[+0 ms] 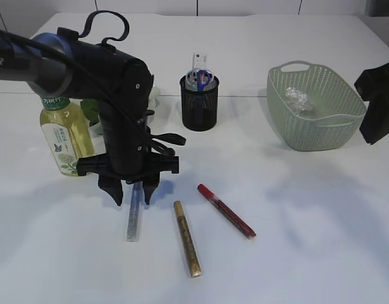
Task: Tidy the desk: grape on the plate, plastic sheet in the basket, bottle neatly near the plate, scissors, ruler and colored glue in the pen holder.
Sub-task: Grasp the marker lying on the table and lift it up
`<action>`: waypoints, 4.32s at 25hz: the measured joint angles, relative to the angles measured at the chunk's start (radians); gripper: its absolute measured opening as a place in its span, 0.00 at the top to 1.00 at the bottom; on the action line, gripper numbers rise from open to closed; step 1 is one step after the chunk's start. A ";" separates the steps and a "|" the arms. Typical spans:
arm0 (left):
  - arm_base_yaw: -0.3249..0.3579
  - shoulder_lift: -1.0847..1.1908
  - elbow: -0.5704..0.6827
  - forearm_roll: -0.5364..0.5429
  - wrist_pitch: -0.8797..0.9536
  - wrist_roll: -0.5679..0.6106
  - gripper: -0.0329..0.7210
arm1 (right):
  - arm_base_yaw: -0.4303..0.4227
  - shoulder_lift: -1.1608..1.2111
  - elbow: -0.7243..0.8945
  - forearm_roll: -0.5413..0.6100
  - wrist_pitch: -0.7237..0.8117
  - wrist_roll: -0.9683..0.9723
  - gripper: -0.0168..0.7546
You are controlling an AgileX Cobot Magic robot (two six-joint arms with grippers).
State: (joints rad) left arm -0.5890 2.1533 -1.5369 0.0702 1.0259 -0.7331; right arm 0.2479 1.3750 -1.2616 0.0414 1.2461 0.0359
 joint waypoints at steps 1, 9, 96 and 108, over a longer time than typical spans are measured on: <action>0.000 0.003 0.000 -0.001 -0.002 0.000 0.47 | 0.000 0.000 0.000 0.000 0.000 0.000 0.51; 0.000 0.018 0.000 -0.019 -0.049 0.000 0.47 | 0.000 0.000 0.000 0.000 0.000 0.000 0.51; -0.088 -0.213 0.226 -0.070 -0.197 0.433 0.89 | 0.000 0.000 0.000 -0.026 0.000 0.000 0.51; -0.088 -0.397 0.334 0.098 -0.749 0.431 0.89 | 0.000 0.000 0.000 -0.032 0.000 0.000 0.51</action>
State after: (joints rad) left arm -0.6769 1.7559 -1.2034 0.1685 0.2770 -0.3023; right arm 0.2479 1.3750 -1.2616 0.0095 1.2457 0.0359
